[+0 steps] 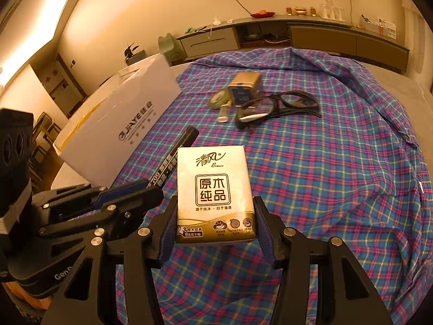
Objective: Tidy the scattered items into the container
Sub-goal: 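Close left gripper on the black marker while right gripper grasps the tissue pack, then carry the black marker and tissue pack over the white cardboard box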
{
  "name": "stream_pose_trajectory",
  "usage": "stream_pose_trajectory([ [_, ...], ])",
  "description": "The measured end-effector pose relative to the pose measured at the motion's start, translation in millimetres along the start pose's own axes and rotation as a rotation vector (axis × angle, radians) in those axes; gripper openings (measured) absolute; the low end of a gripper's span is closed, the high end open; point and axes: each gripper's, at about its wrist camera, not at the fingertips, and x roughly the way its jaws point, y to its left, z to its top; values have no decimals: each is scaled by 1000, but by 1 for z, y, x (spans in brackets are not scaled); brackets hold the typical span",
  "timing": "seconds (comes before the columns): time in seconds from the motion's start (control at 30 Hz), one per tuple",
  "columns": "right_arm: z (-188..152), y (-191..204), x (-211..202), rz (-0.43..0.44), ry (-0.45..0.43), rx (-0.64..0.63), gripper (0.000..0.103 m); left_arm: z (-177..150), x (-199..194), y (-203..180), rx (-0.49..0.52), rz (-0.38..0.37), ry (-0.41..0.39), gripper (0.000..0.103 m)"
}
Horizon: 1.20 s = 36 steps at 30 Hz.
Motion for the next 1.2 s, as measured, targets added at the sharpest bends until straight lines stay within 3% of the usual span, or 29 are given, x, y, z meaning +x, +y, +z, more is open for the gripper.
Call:
stream_pose_trajectory([
  [0.67,7,72,-8,16,-6,-85,53,-11,-43,53,-82,-62,-58,13],
  [1.2,29,121,-21,80,-62,-140,53,0,-93,91,-129,-70,-163,13],
])
